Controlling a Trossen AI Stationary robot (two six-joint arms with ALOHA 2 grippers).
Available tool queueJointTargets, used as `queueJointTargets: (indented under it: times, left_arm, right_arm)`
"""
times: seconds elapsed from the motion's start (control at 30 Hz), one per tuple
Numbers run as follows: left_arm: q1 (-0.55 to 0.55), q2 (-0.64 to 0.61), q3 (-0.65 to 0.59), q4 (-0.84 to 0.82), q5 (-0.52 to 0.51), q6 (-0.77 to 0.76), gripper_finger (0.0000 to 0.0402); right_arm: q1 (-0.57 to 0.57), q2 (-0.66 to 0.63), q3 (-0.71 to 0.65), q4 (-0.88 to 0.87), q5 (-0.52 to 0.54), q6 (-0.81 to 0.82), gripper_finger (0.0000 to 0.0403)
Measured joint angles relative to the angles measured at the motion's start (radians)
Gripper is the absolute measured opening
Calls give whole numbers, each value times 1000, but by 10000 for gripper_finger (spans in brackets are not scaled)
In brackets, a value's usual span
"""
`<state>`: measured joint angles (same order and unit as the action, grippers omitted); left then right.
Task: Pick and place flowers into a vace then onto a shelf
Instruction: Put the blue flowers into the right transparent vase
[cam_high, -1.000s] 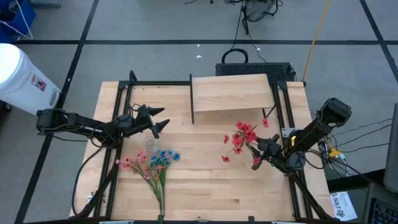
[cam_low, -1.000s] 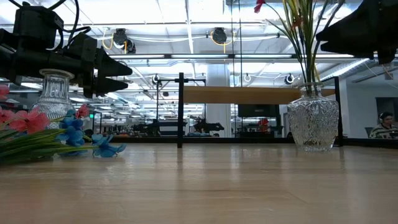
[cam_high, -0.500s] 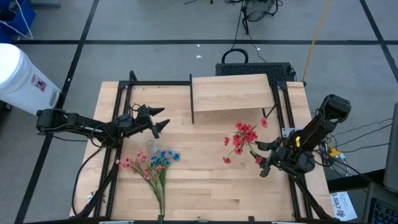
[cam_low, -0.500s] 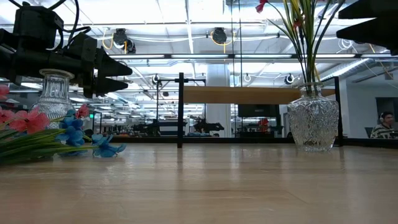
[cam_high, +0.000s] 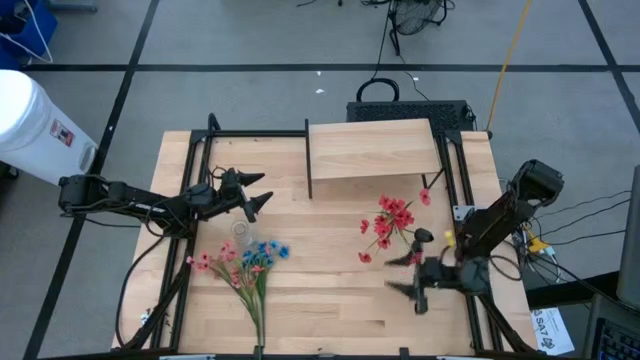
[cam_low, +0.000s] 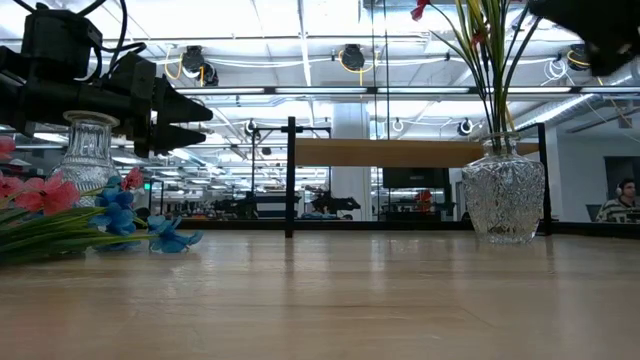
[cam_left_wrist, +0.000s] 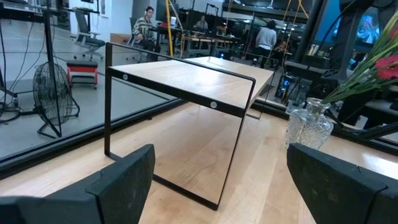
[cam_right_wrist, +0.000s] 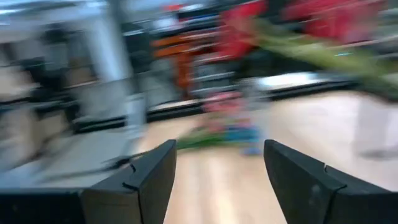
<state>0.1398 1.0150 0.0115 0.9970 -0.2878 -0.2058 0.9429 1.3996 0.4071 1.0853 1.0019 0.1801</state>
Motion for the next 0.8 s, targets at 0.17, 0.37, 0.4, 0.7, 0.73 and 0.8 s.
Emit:
queueJointTargets:
  times: [0.17, 0.37, 0.4, 0.7, 0.73, 0.8]
  left_arm:
    - [0, 0, 0, 0, 0, 0, 365]
    - [0, 0, 0, 0, 0, 0, 365]
    - [0, 0, 0, 0, 0, 0, 365]
    - [0, 0, 0, 0, 0, 0, 365]
    - [0, 0, 0, 0, 0, 0, 365]
    - [0, 0, 0, 0, 0, 0, 365]
  right_arm:
    - [-90, 74, 54, 57, -404, 30, 233]
    - [-172, 181, 136, 88, -377, 199, 227]
    - [-189, 202, 161, 65, -379, 274, 226]
    - [-317, 424, 504, -290, -524, 766, 216]
    - [-330, 441, 543, -285, -564, 760, 215]
    - [-359, 466, 605, -259, -672, 710, 213]
